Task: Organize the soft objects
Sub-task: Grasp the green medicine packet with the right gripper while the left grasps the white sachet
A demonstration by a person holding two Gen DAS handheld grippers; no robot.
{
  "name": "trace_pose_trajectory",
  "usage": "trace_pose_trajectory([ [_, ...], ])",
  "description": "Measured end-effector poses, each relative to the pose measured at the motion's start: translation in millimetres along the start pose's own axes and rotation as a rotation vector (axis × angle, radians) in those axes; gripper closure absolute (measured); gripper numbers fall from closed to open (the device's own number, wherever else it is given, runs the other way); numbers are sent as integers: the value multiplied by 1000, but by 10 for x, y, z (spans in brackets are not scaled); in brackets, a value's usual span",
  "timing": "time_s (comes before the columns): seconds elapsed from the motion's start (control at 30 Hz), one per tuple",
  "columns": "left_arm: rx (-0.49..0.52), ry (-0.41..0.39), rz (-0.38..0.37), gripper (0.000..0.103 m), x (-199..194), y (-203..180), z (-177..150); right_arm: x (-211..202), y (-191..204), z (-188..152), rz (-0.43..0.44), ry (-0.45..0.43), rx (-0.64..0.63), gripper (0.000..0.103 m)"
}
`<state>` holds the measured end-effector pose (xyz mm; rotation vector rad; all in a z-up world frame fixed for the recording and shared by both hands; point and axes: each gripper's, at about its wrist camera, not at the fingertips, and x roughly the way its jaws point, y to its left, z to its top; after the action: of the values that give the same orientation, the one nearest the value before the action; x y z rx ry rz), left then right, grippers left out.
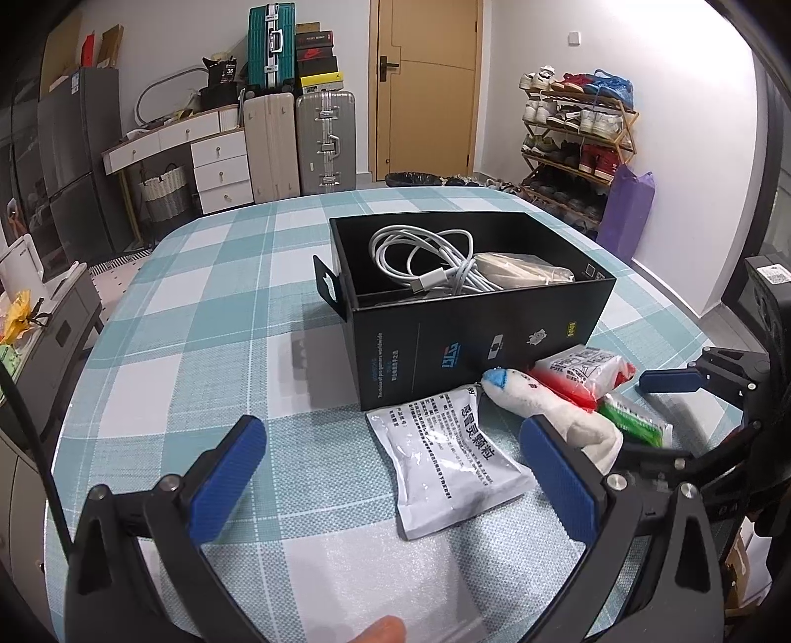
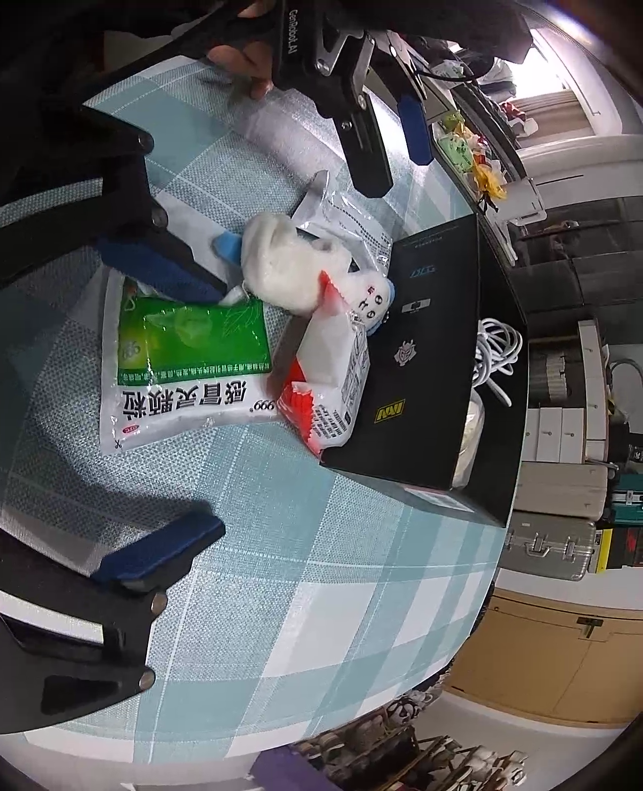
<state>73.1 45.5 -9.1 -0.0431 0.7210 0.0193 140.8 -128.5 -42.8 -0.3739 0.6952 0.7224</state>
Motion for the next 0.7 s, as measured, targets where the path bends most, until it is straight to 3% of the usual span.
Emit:
trace_pose_trajectory([
  [0.13,4,7,5,0,11,-10,-7,-42,-43,1,-4,-9,2,51],
  [0.23,9,17,4,0,20,-27,-10,-48,-52,-17,1,-11,1,58],
  [0.43,2,49,10,0,69,-47,-11,-93,-81,-47,12,-13,-22,68],
  [0.7,-25,124,3,0,231,-89,-6,-147,-258,-97,-18,-19,14,68],
])
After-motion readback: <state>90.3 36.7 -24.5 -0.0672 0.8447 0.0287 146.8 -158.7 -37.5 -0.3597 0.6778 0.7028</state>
